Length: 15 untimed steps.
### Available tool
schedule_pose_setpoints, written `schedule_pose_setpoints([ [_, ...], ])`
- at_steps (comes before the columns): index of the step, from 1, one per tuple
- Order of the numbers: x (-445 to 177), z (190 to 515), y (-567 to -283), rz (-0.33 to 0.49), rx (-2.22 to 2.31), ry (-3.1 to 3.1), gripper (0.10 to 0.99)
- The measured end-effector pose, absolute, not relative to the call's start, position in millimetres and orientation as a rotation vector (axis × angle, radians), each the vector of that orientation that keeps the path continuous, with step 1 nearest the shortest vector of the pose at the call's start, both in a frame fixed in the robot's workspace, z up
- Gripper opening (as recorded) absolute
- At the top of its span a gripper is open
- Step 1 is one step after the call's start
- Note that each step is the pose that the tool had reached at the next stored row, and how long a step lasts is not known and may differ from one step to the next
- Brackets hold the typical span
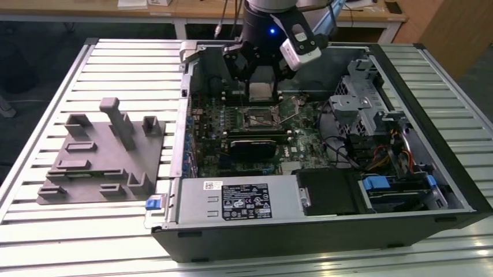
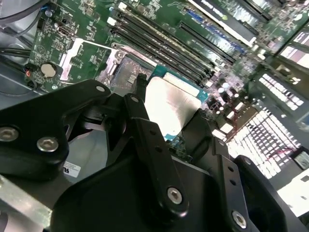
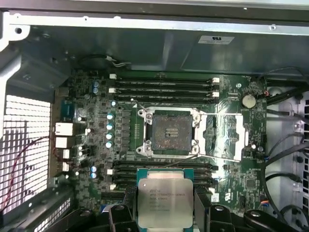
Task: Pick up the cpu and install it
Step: 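Pick up the cpu and move it towards the insertion slot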
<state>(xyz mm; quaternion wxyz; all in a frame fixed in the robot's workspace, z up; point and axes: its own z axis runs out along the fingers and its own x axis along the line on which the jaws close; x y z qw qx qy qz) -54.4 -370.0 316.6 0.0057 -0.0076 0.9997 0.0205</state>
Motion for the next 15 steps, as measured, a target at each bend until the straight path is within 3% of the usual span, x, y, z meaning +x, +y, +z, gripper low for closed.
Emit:
schedule_pose_setpoints([
  [15, -41.6, 294.5, -353.8, 0.064, -0.025, 3.134, 0.545],
])
